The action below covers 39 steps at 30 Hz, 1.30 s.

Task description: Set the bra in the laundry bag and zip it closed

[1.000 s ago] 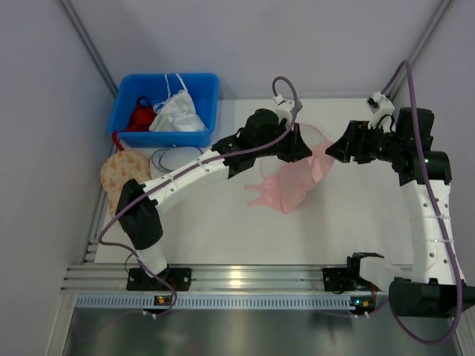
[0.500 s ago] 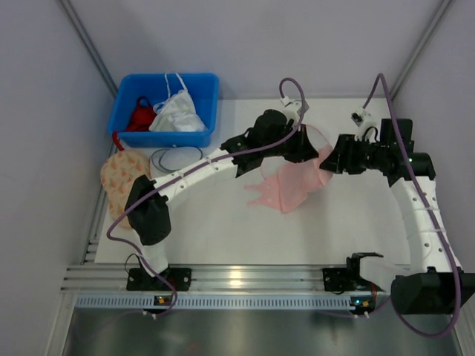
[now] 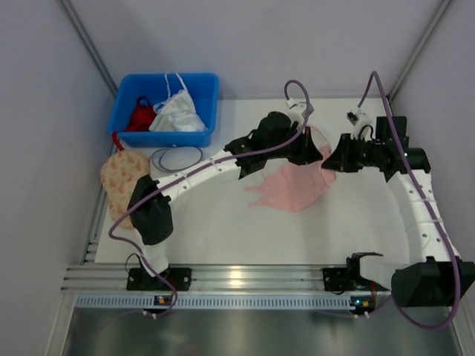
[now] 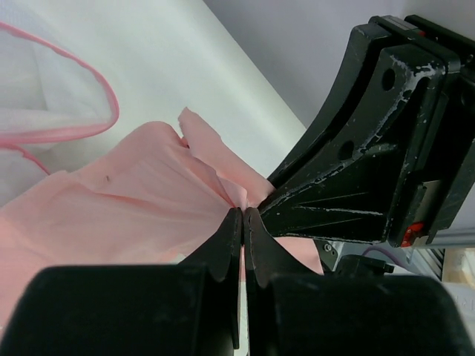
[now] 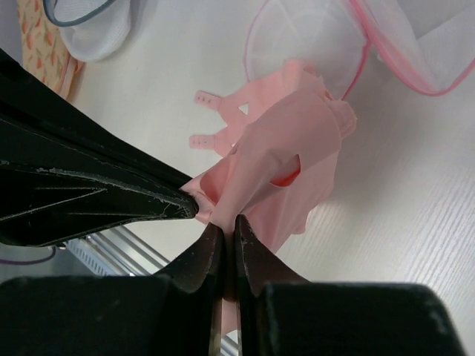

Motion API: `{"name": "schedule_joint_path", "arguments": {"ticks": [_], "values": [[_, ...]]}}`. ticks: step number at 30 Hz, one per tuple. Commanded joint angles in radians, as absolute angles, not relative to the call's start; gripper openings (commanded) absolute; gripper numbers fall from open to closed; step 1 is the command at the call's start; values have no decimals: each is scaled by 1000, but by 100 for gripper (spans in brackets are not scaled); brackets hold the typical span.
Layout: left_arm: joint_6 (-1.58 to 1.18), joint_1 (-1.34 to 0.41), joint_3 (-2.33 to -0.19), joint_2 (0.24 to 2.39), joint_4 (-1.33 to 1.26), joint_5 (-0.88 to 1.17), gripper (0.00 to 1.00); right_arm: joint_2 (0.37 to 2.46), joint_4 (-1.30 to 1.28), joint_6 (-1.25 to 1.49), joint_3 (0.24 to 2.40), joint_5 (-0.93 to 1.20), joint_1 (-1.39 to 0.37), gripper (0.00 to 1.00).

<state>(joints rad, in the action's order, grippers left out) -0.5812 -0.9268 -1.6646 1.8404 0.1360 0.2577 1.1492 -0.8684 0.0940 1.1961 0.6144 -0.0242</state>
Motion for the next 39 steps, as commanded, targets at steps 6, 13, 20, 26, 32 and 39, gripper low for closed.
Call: {"name": "schedule_joint_path", "arguments": {"ticks": [6,13,20,26,32,39], "values": [[-561,-920,-1623,1787,69,235,0,1083,-962,17,1281,630,-9,27],[-578,-920,-1632,1792,63,262,0,1037,-907,17,1233,681,-9,0],[-574,-919,-1620,1787,64,285,4,1040,-908,18,1275,678,-11,0],[-581,-874,-1559,1714,69,317,73,1023,-1005,-81,1396,817,184,0],[-554,-752,-1491,1586,104,365,96,1017,-1284,-362,1534,946,483,0],[-519,-600,-1437,1467,155,357,98,1069,-1494,-572,1776,925,623,0]]}}
